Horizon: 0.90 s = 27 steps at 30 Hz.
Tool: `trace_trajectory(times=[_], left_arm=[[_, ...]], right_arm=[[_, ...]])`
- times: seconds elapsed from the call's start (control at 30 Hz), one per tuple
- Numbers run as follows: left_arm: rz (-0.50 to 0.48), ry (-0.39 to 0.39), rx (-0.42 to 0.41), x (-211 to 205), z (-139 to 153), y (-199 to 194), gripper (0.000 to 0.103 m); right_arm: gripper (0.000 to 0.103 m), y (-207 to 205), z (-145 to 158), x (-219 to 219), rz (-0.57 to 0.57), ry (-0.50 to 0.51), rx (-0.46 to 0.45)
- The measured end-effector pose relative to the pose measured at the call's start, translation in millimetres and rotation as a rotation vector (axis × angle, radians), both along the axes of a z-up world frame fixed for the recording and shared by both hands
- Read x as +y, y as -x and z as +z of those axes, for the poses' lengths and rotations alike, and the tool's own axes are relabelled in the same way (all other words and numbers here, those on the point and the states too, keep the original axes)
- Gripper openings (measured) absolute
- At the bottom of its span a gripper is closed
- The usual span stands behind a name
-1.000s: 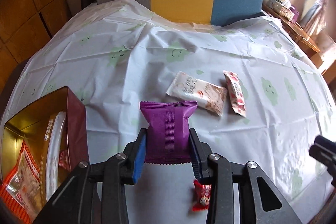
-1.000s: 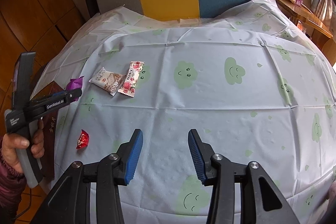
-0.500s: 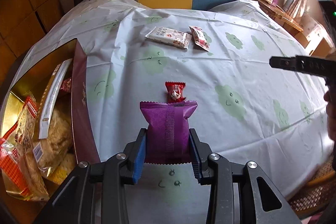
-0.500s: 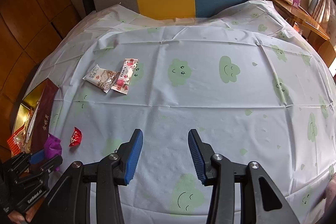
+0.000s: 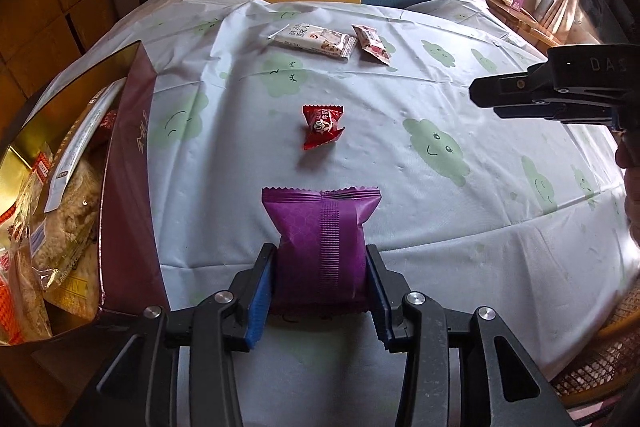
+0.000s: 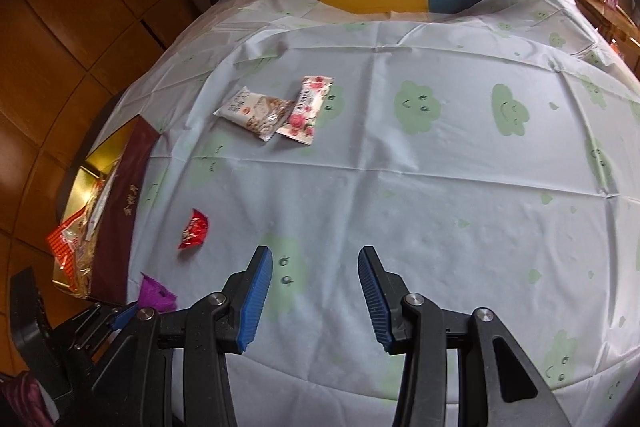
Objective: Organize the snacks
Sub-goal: 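Lift the purple pack with the left tool while the right tool grasps the red candy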
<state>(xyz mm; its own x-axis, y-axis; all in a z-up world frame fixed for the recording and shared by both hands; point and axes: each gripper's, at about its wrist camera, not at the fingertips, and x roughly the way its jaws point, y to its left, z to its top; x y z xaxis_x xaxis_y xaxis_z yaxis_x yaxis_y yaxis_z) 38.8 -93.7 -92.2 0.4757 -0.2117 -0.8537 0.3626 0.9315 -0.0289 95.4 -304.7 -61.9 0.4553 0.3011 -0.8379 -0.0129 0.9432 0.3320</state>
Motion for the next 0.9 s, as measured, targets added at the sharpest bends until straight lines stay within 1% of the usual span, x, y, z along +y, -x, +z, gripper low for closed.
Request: trace_trajectory(times=[0.07,0.13,0.23,0.43,0.57,0.63,0.67,0.77,0.83,0.9], left_arm=[[-0.007,0.002,-0.009,0,0,1,0.044],[-0.012,0.008,-0.017,2,-1,1,0.044],[-0.026,0.02,-0.023,3,-1,1,0.044],[-0.027,0.041,-0.035,6,-2,4,0.044],[-0.023,0.055,-0.032,8,-2,3,0.044],[-0.024,0.057,-0.034,8,-2,3,0.044],[-0.025,0.058,-0.035,8,-2,3,0.044],[-0.025,0.059,-0.038,9,-3,3,0.045],[-0.024,0.058,-0.041,8,-3,5,0.045],[-0.023,0.056,-0.044,8,-3,6,0.045]], right_arm=[[0.044,-2,-4,11,0.032,-0.043,0.017],[0.044,-4,-5,24,0.051,-0.055,0.028],[0.044,-15,-9,45,0.078,-0.103,0.055],[0.044,-45,-21,91,0.112,-0.109,0.102],[0.044,-58,-32,115,0.129,-0.046,0.135],[0.019,-59,-32,124,0.151,0.006,0.109],[0.017,-57,-31,128,0.163,0.054,0.096],[0.017,-45,-24,128,0.21,0.146,0.066],[0.017,-35,-19,116,0.224,0.194,0.062],[0.017,-22,-17,99,0.242,0.218,0.069]])
